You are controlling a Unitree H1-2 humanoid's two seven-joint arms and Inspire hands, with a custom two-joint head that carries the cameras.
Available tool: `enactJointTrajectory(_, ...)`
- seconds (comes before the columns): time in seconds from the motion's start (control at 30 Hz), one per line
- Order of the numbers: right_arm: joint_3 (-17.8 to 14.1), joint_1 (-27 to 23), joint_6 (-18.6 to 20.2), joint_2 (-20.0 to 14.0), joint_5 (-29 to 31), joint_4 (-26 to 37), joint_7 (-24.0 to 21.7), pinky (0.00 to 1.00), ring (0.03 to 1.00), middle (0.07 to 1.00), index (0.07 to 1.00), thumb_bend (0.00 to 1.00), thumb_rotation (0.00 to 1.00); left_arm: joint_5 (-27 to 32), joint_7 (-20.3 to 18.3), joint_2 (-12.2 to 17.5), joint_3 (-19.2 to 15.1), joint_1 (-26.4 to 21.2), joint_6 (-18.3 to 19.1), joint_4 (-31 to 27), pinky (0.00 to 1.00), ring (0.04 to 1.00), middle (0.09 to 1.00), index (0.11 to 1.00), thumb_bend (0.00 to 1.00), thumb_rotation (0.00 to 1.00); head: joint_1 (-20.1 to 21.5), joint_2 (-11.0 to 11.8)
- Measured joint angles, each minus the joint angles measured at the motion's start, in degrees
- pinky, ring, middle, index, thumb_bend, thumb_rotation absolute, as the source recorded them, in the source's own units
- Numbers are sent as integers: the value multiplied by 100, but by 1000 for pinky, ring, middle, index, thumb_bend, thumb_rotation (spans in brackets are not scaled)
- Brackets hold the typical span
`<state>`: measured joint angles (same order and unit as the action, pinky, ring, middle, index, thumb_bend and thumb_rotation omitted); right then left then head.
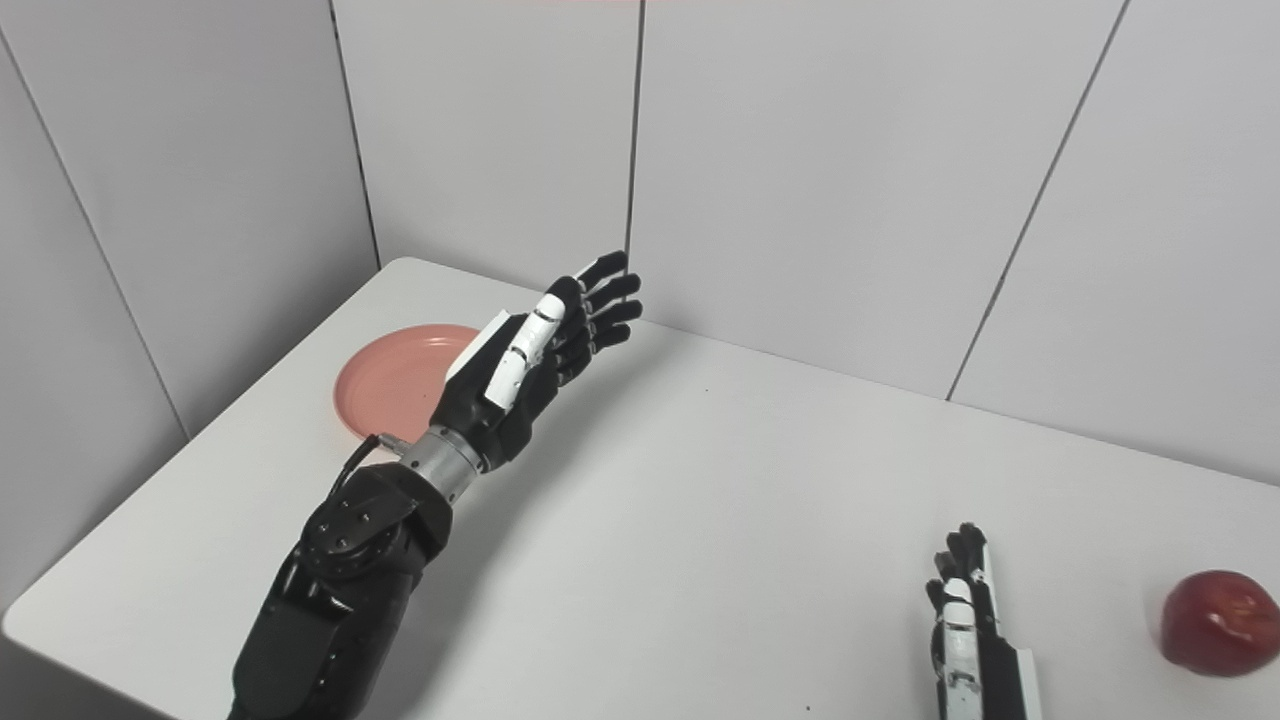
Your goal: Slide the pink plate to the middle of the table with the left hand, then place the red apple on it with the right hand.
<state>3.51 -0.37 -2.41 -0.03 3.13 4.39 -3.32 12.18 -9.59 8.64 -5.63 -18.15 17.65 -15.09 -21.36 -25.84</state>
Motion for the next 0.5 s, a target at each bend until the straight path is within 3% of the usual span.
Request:
enactJointTrajectory(0.3,-1,2,0,-1,53,8,-7,1000,1000,1000,1000,34,1000,124,160,222,-354,-285,151,2,930,926,936,917,390,1000,-70,-9)
enactJointTrajectory(0.5,-4,12,8,-4,65,23,-8,1000,1000,1000,1000,46,1000,254,174,460,-620,-414,133,313,915,918,929,911,382,1000,-79,-18)
